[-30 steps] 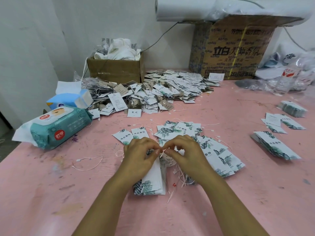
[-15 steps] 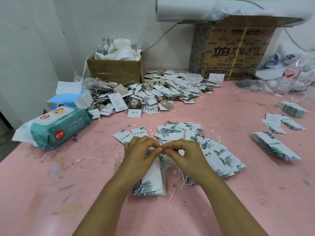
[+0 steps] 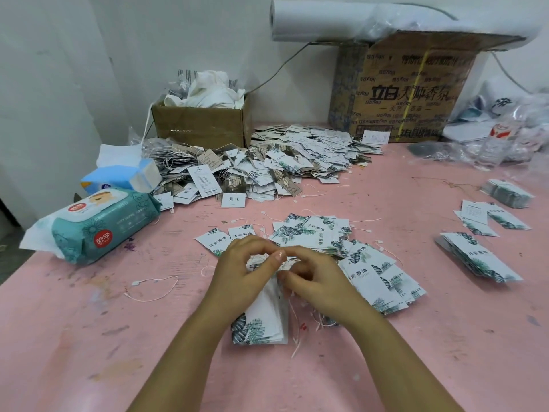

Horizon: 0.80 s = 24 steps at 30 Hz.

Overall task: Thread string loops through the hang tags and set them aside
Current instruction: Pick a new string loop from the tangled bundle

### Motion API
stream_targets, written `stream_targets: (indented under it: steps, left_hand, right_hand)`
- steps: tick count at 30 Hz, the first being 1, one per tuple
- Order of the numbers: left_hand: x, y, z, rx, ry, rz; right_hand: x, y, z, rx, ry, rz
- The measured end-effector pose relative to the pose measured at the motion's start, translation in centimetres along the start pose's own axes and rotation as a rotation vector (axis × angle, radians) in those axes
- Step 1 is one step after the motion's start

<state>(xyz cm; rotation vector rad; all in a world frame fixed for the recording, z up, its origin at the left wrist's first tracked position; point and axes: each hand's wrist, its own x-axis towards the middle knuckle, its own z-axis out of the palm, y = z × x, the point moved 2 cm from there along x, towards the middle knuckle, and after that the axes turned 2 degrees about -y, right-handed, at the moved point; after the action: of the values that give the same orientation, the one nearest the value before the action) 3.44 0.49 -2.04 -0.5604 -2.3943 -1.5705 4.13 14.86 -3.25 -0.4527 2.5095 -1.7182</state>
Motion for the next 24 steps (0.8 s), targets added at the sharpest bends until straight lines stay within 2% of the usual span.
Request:
stream_targets:
  steps: [3, 12, 17, 21, 24]
  left_hand:
    - [0.0, 0.3, 0.0, -0.061, -0.035, 0.002]
    - [0.0, 0.1, -0.2, -0.128, -0.032, -0.118]
    - [0.0, -0.8, -0.4, 0.093, -0.046, -0.078]
    - [0.2, -1.7, -0.5, 0.339, -0.099, -0.138]
    - [0.2, -2.1, -1.0, 0.385, -0.118, -0.191]
  right_hand:
    - [0.1, 0.1, -0.1, 0.056, 0.05, 0.048]
    - [0.2, 0.5, -2.8, 0.486, 0.453, 0.112]
    - [0.2, 0.5, -3.9, 0.728, 0.52, 0.068]
    - [0.1, 0.3, -4.6, 0.975, 0.558, 0.059]
    - [0.0, 0.2, -5.4, 1.081, 0.632, 0.082]
